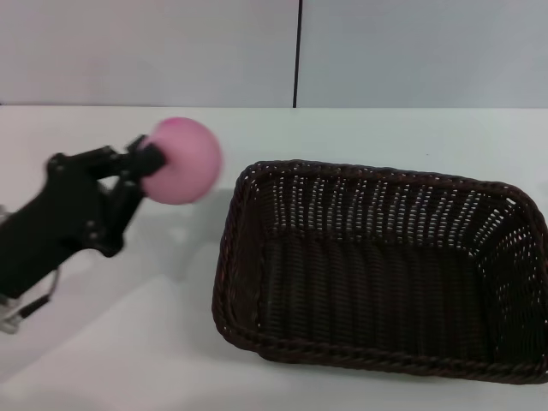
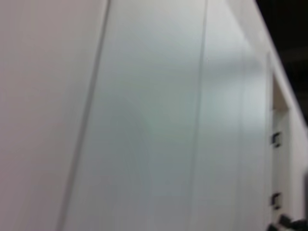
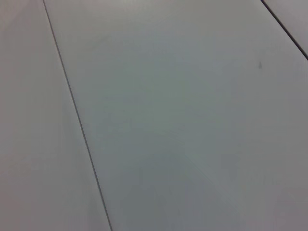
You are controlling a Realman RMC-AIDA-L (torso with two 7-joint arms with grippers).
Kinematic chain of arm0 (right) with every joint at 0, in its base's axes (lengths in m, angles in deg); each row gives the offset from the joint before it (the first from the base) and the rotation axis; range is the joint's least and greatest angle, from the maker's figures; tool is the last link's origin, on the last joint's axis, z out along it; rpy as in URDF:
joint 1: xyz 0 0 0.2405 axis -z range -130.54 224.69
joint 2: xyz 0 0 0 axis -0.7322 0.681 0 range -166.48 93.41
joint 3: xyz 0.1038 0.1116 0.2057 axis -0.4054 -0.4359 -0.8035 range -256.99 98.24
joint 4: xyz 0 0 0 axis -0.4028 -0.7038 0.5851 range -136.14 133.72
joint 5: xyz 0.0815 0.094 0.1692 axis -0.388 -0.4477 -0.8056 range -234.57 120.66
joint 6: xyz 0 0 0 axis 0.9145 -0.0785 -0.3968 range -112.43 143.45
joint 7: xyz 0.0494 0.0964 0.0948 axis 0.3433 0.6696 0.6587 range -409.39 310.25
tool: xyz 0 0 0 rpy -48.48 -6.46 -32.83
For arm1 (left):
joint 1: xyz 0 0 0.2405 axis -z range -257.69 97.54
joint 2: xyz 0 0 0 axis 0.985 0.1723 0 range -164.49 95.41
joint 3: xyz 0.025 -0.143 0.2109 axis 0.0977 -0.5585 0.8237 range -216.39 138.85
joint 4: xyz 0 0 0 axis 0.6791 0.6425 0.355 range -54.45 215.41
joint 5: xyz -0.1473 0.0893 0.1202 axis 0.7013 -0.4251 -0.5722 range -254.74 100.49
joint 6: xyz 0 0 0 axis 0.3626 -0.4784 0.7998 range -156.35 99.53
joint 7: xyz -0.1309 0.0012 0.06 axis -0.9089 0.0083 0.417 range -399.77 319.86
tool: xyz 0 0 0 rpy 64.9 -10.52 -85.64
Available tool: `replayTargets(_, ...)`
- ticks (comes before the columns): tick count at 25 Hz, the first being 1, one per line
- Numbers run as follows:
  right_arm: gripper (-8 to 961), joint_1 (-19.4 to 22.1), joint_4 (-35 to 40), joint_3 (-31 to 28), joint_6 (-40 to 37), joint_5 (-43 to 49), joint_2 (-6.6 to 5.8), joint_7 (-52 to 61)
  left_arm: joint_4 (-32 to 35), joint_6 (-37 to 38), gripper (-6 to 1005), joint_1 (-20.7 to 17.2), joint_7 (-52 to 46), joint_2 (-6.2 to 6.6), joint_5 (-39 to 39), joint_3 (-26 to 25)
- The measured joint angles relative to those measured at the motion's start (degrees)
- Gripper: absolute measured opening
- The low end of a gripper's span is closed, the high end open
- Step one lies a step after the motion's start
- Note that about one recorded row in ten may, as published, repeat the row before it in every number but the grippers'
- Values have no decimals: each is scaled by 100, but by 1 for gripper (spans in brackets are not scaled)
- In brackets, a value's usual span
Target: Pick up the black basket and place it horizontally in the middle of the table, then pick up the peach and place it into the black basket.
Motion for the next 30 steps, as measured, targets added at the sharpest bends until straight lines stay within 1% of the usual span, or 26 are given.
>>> replayTargets(5,578,-29,-55,0,0,1,0,0,-386,-33,67,216,180,-22,-9,339)
replayTargets(6,578,-29,-55,0,0,1,0,0,-763,-116,72,388,492,-29,-14,657)
replayTargets(8,578,-30,-56,0,0,1,1,0,-981,-184,82,496,732,-39,-41,830)
replayTargets(10,578,-30,-56,0,1,0,1,0,-1090,-225,92,548,850,-44,-53,921)
replayTargets(11,578,-31,-56,0,0,0,1,0,-1316,-330,97,625,1084,-53,-81,1025)
replayTargets(13,579,-31,-56,0,6,-1,-1,0,-1588,-461,108,684,1313,-55,-83,1054)
replayTargets(15,579,-31,-56,0,33,-3,-7,0,-1707,-537,118,704,1406,-55,-83,1049)
replayTargets(16,579,-31,-56,0,33,-3,-7,0,-1874,-712,163,728,1566,-57,-81,1032)
replayTargets(20,578,-31,-42,0,47,-6,-9,-3,-1888,-820,349,729,1576,-51,-71,1021)
replayTargets(21,578,-29,-38,0,47,-6,-9,-15,-1870,-843,399,672,1579,-30,-42,934)
replayTargets(22,578,-29,-38,0,47,-6,-9,-15,-1808,-865,449,555,1598,-13,-27,727)
replayTargets(24,578,-16,-35,-11,49,-6,-9,-77,-1716,-889,549,426,1613,-3,-27,508)
replayTargets(25,578,5,-47,-83,49,-6,-7,-206,-1586,-919,601,229,1637,3,-29,212)
replayTargets(27,578,11,-71,-128,50,-5,-4,-285,-1438,-965,705,-36,1797,5,-23,-300)
replayTargets(29,578,20,-274,-379,48,-6,9,-588,-1422,-1039,809,-375,2197,0,-25,-985)
replayTargets(30,578,11,-434,-560,38,-6,13,-803,-1453,-1072,812,-551,2450,-7,-19,-1359)
